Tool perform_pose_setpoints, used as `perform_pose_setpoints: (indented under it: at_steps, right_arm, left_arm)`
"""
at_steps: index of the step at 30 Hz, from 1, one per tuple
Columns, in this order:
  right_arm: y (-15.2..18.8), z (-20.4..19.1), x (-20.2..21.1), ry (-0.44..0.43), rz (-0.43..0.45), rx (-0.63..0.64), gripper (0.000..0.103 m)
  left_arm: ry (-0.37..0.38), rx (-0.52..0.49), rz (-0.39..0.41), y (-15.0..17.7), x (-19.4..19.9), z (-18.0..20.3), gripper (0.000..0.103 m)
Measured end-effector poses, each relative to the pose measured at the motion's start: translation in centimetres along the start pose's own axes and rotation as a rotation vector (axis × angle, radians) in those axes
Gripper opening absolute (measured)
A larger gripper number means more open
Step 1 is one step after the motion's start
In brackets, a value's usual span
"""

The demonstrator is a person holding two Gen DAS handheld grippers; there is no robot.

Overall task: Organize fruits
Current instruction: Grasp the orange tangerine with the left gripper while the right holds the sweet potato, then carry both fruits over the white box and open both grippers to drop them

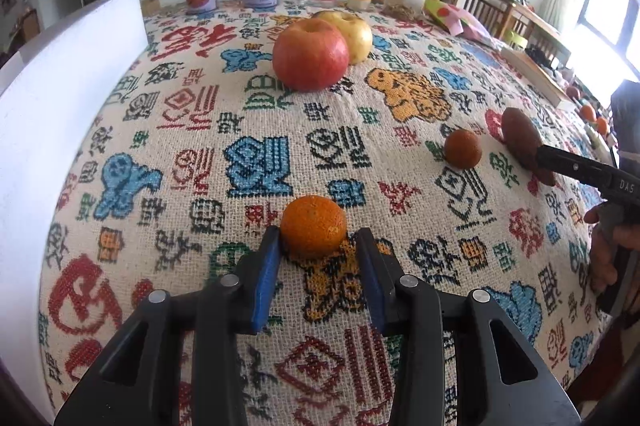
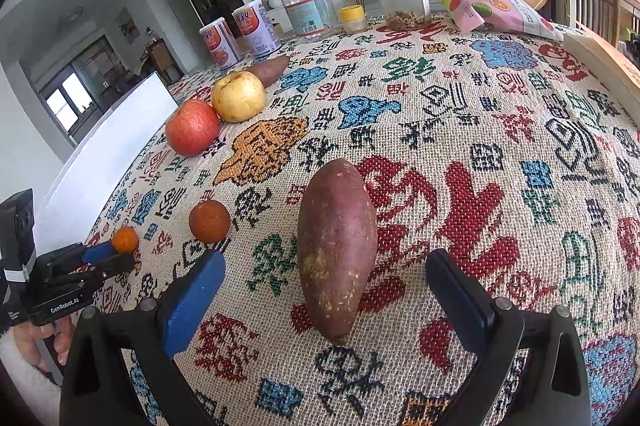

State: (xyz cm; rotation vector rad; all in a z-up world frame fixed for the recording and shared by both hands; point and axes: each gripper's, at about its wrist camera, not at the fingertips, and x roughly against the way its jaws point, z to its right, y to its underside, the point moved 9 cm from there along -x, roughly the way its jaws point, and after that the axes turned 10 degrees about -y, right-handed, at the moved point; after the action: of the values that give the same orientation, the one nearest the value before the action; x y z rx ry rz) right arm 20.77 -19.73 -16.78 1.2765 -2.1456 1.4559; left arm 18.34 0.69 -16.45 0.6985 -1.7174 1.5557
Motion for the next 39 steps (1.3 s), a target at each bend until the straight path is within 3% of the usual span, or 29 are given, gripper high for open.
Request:
perform_pose_setpoints:
  at_steps: [4, 9, 15, 16, 17, 21, 25, 29, 32, 35, 39]
  right_arm:
    - [-0.3, 0.1, 0.4, -0.021, 0.001, -0.046, 0.1]
    - [-1.6, -0.7, -0.1, 0.062, -0.043, -0.001, 0.097]
    - [-0.6, -0.5, -1.8, 0.153, -0.164, 0.007, 0.063]
    - [-0.6, -0.4, -1.6, 0.178, -0.152, 0.016, 0.051]
    - [-0.5, -0.2, -1.4, 0.197, -0.151, 0.018, 0.043]
    - [-0.1, 0.7, -0.3, 0.145, -0.116, -0.062, 0.04]
    - [-0.3, -0.4, 1.9, 0.044, -0.063, -0.129, 0.04]
    - [-1.9, -7.4, 2.7, -0.117, -0.05, -0.078, 0.04]
    - [-3.2, -15.6, 1.2, -0.281, -0.08, -0.016, 0.04]
    - [-4.0, -25.1, -1.3, -0.443, -0.137, 0.062, 0.04]
    - [-4.4, -37.2, -6.1, -0.604, -0.214, 0.141, 0.04]
  left_arm:
    - [-0.002, 0.0, 0.002, -0.3, -0.2, -0.1, 0.045]
    - [-0.025, -0.007, 0.012, -0.3, -0.3, -0.6, 0.046]
    - [-0.011, 0.031, 0.014, -0.4, -0.3, -1.0, 0.044]
    - [-0.005, 0.026, 0.02, -0.5, -0.3, -0.8, 0.03]
    - [0.001, 0.024, 0.029, -0.6, -0.3, -0.6, 0.03]
    - [0.022, 0.084, 0.05, -0.8, 0.9, -0.8, 0.028]
    - [0.077, 0.197, 0.058, -1.7, 5.2, -2.7, 0.028]
    - [0.074, 0.32, 0.093, -3.0, 11.7, -7.9, 0.028]
    - [-0.007, 0.409, 0.114, -3.1, 15.1, -13.8, 0.028]
    - [-0.123, 0.51, 0.11, -2.2, 15.8, -20.5, 0.028]
    - [-0.218, 0.642, 0.031, 0.7, 13.6, -27.3, 0.028]
